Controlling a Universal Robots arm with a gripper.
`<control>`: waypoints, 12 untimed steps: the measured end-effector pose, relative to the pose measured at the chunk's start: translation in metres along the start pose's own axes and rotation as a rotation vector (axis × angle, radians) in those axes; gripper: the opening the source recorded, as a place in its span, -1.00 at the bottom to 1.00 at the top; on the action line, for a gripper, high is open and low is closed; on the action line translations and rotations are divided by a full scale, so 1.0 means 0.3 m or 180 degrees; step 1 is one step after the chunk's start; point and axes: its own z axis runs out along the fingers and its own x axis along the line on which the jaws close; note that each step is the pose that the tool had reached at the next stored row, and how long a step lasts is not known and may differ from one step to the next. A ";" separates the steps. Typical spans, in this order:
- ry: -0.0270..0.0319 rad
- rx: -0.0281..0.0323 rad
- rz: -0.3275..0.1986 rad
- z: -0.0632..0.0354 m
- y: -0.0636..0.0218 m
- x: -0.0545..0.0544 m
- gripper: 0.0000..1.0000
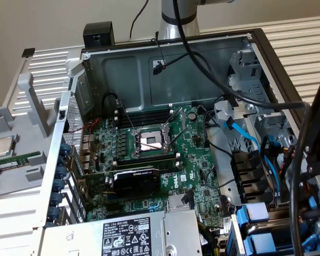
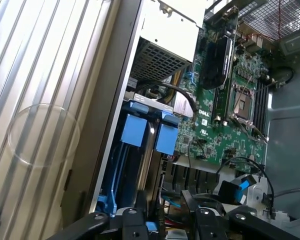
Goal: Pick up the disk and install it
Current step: 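Insert the first disk wire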
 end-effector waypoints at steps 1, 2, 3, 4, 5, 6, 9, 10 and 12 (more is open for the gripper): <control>-0.0014 0.0002 -0.0005 -0.001 -0.002 0.001 -0.20; -0.0030 0.0004 -0.0010 -0.002 -0.005 0.004 -0.20; -0.0044 0.0006 -0.0015 -0.002 -0.007 0.006 -0.20; -0.0055 0.0008 -0.0019 -0.004 -0.008 0.008 -0.20; -0.0066 0.0008 -0.0023 -0.004 -0.010 0.010 -0.20; -0.0075 0.0007 -0.0026 -0.005 -0.012 0.012 -0.20; -0.0092 -0.0002 -0.0031 -0.004 -0.020 0.017 -0.20; -0.0097 -0.0005 -0.0031 -0.002 -0.020 0.019 -0.20; -0.0104 -0.0013 -0.0028 0.003 -0.021 0.021 -0.20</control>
